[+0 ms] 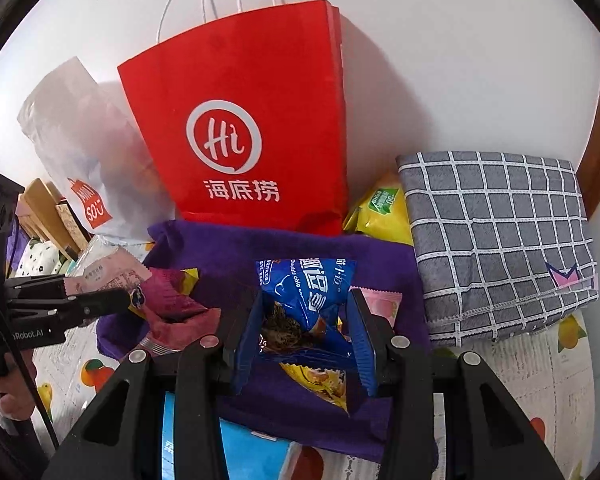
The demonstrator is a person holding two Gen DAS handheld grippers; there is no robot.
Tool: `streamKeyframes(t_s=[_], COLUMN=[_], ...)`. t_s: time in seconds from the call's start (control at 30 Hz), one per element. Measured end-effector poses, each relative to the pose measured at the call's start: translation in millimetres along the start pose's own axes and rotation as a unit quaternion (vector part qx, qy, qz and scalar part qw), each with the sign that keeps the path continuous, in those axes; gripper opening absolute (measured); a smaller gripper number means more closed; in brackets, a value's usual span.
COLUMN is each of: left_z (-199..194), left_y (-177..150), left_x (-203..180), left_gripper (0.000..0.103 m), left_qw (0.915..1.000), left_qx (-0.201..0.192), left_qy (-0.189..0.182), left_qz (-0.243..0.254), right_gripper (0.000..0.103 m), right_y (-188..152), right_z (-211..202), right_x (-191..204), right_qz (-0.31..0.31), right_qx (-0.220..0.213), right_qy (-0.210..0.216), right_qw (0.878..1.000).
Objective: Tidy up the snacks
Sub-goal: 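Lower both snacks onto the purple towel and open both tools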
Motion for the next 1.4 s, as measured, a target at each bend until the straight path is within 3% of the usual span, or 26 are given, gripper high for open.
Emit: streamKeyframes(t_s=[0.7,1.17,1.3,1.4], left_z=[46.8,45.5,35.9,25.7], left_y=[8.3,3.0,0.8,-4.4], left_x=[-8.6,-17.8,-16.4,-17.0], left_gripper=[0.035,0.036,0.056,0.059], left_qw=[0.9993,0.9987,0.9991,0.9991], left_qx=[0.039,0.044,0.035,0.03], left_qy=[0.003,0.01,0.008,0.012], left_qz=[0.0,0.023,0.02,0.026], right_gripper=[0.043,0.044,0.049,0.055], right_y=[-13.7,-22.0,-22.1,-21.3], right_z=[41.3,59.3,62.2,59.1], right_x=[3.5,-2.6,-5.9,-5.7], right_qz=[-0.014,-0.012,-0.001,0.001], right_qx=[0.052,0.068,0.077,0.077], right_qy=[0.003,-0.02,-0.025,-0.031], right_qw=[0.999,0.997,0.997,0.997])
Point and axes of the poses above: each gripper's, at about its wrist camera, not at the fingertips, and z roughly the way its jaws point, x to its left, y to its top, the point moved 2 cm from there along z, roughly the way its jaws point, and after that the axes turned 1 degree about -z, right-handed, at the moved point
